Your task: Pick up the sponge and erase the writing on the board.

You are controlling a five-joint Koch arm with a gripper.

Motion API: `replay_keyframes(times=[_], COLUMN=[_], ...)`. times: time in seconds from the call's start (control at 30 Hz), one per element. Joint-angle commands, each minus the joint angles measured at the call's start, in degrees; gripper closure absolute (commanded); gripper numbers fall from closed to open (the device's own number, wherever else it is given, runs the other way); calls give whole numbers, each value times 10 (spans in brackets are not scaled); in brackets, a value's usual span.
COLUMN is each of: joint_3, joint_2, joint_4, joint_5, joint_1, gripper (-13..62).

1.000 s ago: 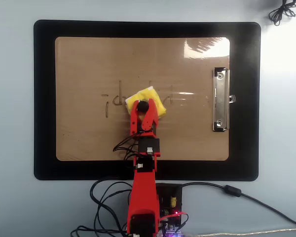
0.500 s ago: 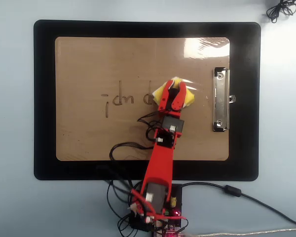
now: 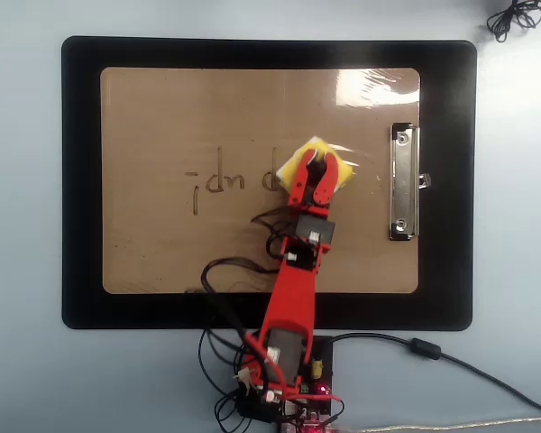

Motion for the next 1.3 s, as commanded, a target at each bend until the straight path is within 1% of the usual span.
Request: replay_keyframes(times=[0.0, 0.07, 0.17, 0.2, 0.23, 0.3, 0.37, 0.43, 0.5, 0.57, 0.6, 0.67, 0.7, 0.73, 0.83, 0.9, 0.97, 1.0, 1.07, 1.13, 1.17, 1.2, 1.27], joint_3=[-29, 25, 247, 287, 292, 252, 99, -11, 18, 142, 220, 312, 316, 300, 96, -12, 16, 86, 248, 316, 316, 306, 171], joint_2=[-45, 1, 201, 250, 254, 180, 45, -44, -18, 94, 170, 269, 272, 227, 43, -48, -22, 34, 185, 274, 272, 229, 105], joint_4=[-17, -15, -14, -14, -14, -21, -28, -25, -21, -19, -18, -14, -8, -6, -7, -5, -3, -3, -4, -1, 3, -1, -5], joint_5=[-11, -11, -14, -18, -25, -40, -41, -40, -40, -42, -42, -43, -44, -47, -46, -46, -46, -46, -47, -52, -54, -58, -58], joint_1=[-1, -9, -31, -37, -40, -41, -45, -51, -64, -75, -90, -105, -108, -109, -109, -110, -110, -118, -149, -156, -157, -158, -158], gripper=[570, 571, 570, 571, 570, 570, 570, 570, 570, 571, 570, 570, 570, 571, 570, 570, 570, 570, 571, 571, 571, 570, 570])
